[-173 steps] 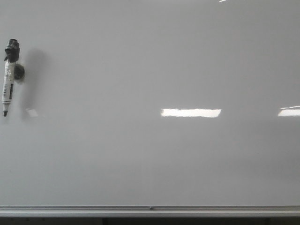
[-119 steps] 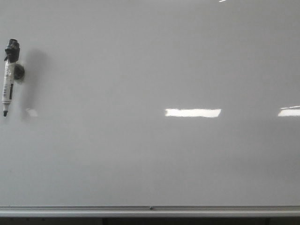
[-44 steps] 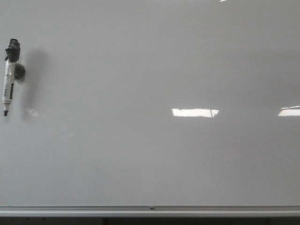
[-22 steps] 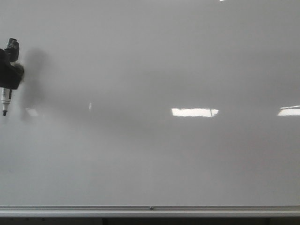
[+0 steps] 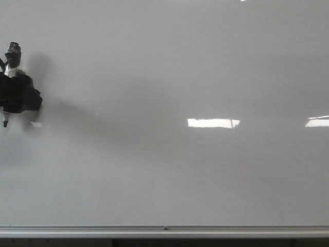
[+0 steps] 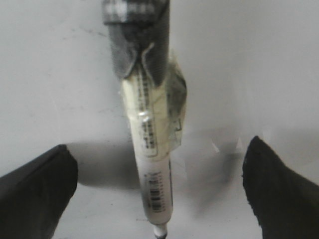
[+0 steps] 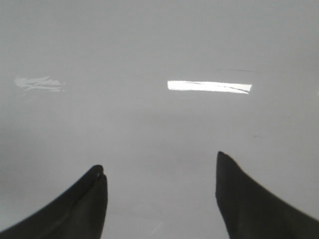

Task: Write number 4 on whiteboard

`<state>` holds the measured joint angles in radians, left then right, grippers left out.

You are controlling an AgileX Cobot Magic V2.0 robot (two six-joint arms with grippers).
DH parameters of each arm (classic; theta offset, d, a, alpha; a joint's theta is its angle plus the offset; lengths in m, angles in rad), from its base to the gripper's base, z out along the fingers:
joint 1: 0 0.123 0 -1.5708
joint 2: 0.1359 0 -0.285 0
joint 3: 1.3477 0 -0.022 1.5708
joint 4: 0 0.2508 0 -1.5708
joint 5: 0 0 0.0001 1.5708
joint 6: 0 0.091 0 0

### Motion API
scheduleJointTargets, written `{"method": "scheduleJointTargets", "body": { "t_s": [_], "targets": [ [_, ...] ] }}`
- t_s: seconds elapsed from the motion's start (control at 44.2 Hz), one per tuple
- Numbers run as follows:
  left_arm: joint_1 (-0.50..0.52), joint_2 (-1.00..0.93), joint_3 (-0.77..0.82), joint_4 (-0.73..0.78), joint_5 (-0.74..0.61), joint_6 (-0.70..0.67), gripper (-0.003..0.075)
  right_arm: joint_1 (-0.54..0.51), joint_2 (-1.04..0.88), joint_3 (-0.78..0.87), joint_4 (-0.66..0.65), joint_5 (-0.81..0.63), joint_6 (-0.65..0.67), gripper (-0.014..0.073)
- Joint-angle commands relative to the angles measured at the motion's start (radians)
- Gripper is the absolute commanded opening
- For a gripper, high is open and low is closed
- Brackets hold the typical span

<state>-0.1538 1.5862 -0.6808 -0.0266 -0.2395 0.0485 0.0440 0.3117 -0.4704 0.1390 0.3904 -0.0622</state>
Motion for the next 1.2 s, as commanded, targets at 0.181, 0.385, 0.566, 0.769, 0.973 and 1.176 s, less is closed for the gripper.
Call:
{"method": "scheduleJointTargets", "body": {
  "t_s": [0.181, 0.385, 0.566, 0.769, 0.973, 1.176],
  "targets": [
    [-0.006, -0.021, -0.032, -0.007, -0.063, -0.011, 0.0231, 0.001, 0.016, -0.034, 0.003, -0.082, 0.0, 0.0494],
    [-0.022, -0.03, -0.032, -0.001, -0.021, -0.011, -0.0016, 0.001, 0.016, -0.034, 0.003, -0.084, 0.0, 0.0494],
    [-0.105, -0.123, -0.048, 0.123, 0.124, -0.011, -0.0016, 0.001, 0.016, -0.034, 0.003, -0.089, 0.0, 0.0494],
    [-0.266, -0.24, -0.13, 0.172, 0.44, 0.045, -0.0015, 0.001, 0.016, -0.034, 0.003, -0.092, 0.0, 0.0494],
    [-0.456, -0.297, -0.229, -0.001, 0.749, 0.398, -0.0015, 0.001, 0.016, -0.034, 0.003, -0.092, 0.0, 0.0494],
    [-0.55, -0.295, -0.316, -0.331, 1.037, 0.734, -0.0015, 0.001, 0.016, -0.034, 0.003, -0.092, 0.0, 0.0494]
  ]
}}
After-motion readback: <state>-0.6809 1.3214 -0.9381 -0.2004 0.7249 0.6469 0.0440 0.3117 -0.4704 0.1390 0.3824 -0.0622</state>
